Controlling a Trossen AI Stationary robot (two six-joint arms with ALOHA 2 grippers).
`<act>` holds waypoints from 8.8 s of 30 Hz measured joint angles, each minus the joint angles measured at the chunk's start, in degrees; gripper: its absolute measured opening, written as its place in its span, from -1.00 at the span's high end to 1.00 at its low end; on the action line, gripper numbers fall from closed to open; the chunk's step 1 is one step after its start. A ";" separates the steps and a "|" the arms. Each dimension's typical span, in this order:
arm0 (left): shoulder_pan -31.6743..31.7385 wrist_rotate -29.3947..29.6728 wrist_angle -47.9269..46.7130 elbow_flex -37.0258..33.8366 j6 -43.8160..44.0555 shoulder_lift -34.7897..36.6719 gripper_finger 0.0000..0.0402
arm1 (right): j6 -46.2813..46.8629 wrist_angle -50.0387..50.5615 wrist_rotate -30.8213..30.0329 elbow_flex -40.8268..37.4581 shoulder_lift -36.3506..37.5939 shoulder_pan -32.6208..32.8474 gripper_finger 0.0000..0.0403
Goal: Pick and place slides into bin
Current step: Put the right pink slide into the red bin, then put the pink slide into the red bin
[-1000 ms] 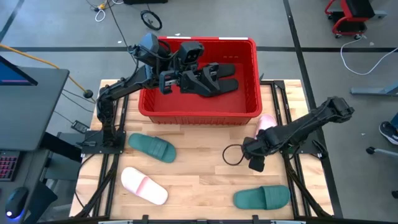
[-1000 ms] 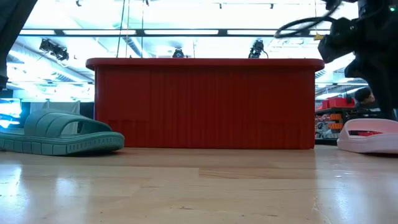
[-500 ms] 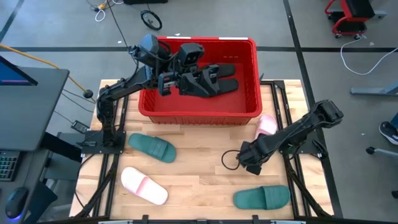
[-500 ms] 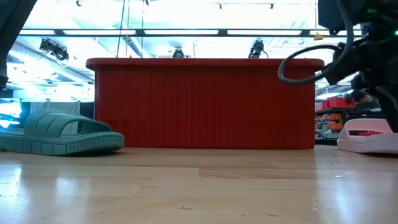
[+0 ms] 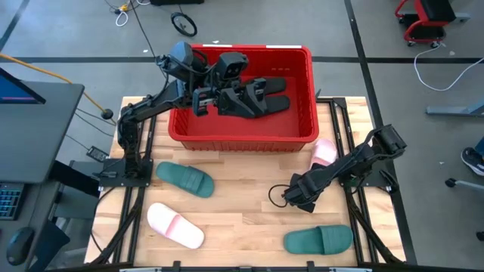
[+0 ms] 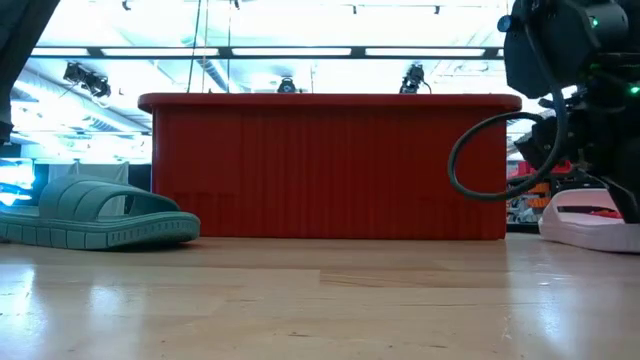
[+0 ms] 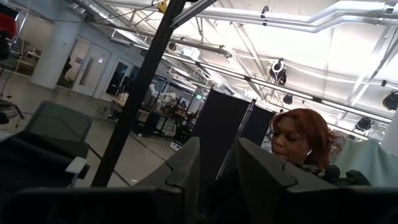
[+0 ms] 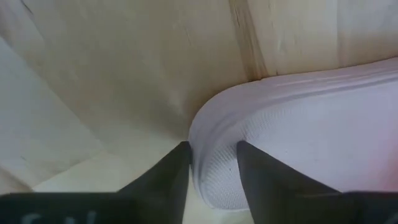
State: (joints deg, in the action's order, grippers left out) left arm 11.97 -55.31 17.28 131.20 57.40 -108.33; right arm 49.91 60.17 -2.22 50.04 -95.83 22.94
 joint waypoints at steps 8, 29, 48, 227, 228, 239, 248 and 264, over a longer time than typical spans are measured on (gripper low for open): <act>-0.60 0.65 -0.04 0.00 0.56 1.24 0.47 | 1.22 -1.43 1.12 -0.30 3.09 0.00 0.92; -7.71 9.82 0.08 0.04 -5.22 11.21 0.47 | 4.32 -36.96 19.38 -0.31 40.98 0.21 0.94; -8.29 12.21 -1.53 0.04 -13.86 11.37 0.56 | -56.10 -23.45 -13.92 40.93 25.41 -10.71 0.94; -55.44 50.39 -107.30 -0.48 51.43 -30.20 -0.05 | -51.81 4.12 5.33 57.27 3.41 -33.28 0.36; -55.43 51.00 -107.32 -0.48 51.42 -30.79 -0.05 | -51.30 4.10 5.33 57.27 3.43 -32.66 0.36; -54.13 52.84 -107.41 -0.48 50.24 -36.73 0.05 | -48.89 4.10 5.35 57.27 3.40 -25.17 0.36; -53.33 49.72 -107.31 -0.48 49.67 -36.62 0.14 | -48.91 4.12 5.32 57.27 3.40 -21.45 0.36; -53.43 51.62 -107.45 -0.48 47.89 -36.54 0.50 | -48.12 4.10 5.31 57.27 3.40 -20.85 0.36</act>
State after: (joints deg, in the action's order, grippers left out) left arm -41.47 -3.69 -90.17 130.72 105.29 -144.88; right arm 1.78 64.27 3.09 107.31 -92.42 2.09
